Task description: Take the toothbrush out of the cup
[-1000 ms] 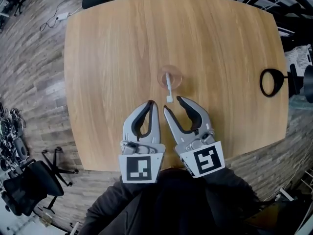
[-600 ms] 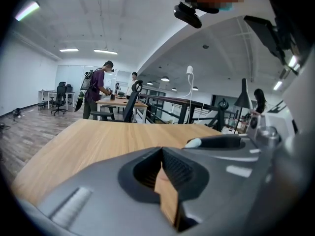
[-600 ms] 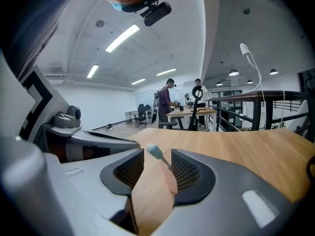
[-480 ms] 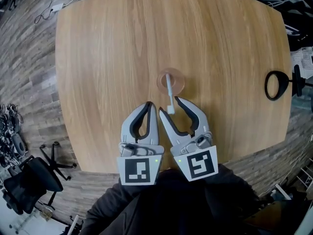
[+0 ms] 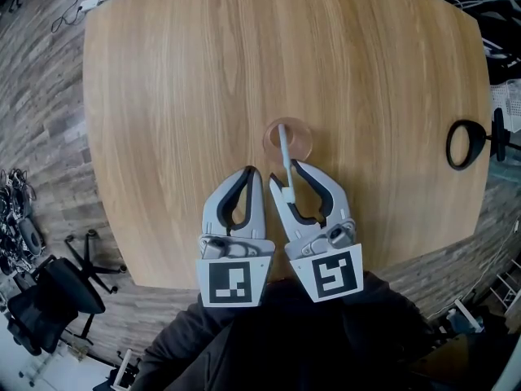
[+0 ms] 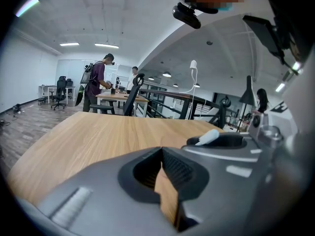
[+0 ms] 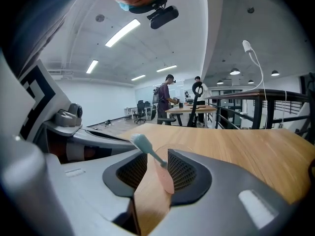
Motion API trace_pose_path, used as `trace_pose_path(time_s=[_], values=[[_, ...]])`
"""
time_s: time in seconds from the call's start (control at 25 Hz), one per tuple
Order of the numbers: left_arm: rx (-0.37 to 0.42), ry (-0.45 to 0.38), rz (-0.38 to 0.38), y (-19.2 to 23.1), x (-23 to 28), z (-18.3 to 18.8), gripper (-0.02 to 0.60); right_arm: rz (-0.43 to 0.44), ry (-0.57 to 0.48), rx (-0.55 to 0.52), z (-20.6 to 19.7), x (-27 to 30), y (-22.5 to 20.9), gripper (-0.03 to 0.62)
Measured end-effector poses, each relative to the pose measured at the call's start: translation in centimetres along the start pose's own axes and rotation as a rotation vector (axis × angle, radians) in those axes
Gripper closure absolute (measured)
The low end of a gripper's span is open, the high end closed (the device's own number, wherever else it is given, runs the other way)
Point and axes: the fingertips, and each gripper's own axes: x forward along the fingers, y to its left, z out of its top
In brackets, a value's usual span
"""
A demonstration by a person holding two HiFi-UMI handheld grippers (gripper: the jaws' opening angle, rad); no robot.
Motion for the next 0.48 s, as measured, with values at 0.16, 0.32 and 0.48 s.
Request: trace_pose_path(time_s=[0.16, 0.32, 0.48], values=[[0.002, 0.0, -0.005, 0.28, 0.28, -0.16, 0.574, -0.009, -0.008, -0.005, 0.09, 0.21, 0.03, 0.488], [0.0, 0.001, -0.01, 0.16, 0.45, -0.01, 0.574, -0.026, -0.019, -0.007, 0.4, 0.17, -0.31, 0.514], [0.009, -0.006, -0.012, 0.09, 0.28, 0.24, 0.574, -0.044, -0.034, -0.014, 0.78, -0.05, -0.52, 0.544]])
